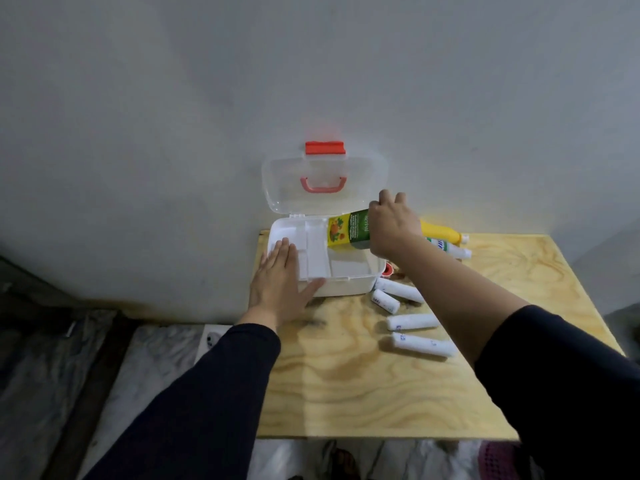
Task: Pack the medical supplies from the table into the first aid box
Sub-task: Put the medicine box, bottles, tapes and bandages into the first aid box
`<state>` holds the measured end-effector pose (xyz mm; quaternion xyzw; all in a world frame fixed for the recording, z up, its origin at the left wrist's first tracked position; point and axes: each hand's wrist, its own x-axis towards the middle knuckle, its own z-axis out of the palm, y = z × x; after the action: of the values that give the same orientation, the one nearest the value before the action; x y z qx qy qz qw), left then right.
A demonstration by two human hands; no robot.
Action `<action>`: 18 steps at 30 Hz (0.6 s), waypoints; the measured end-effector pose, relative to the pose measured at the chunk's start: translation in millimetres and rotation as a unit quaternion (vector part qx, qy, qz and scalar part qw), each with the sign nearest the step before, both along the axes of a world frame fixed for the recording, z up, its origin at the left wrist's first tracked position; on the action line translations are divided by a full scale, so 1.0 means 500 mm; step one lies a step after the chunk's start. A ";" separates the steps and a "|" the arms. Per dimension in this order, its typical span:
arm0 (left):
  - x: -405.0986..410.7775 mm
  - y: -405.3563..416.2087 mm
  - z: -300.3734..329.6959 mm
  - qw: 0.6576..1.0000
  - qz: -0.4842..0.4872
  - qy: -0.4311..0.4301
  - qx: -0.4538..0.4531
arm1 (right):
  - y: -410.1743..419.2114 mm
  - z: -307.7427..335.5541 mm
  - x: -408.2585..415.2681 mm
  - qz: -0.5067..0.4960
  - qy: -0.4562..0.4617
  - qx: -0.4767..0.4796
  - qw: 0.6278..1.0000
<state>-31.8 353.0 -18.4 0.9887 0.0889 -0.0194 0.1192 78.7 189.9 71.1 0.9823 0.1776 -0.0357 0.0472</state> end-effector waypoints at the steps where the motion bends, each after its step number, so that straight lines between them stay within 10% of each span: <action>1: -0.001 0.001 0.000 1.000 -0.003 0.002 0.002 | 0.000 0.001 0.004 0.004 0.002 -0.009 1.000; 18: -0.002 0.022 -0.013 0.999 -0.032 0.013 0.035 | 0.077 -0.167 -0.007 -0.083 0.165 0.204 0.961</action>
<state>-33.1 364.1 -25.0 0.9943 0.0592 -0.0326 0.0830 75.3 228.3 -12.5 0.9630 0.1039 -0.1635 -0.1875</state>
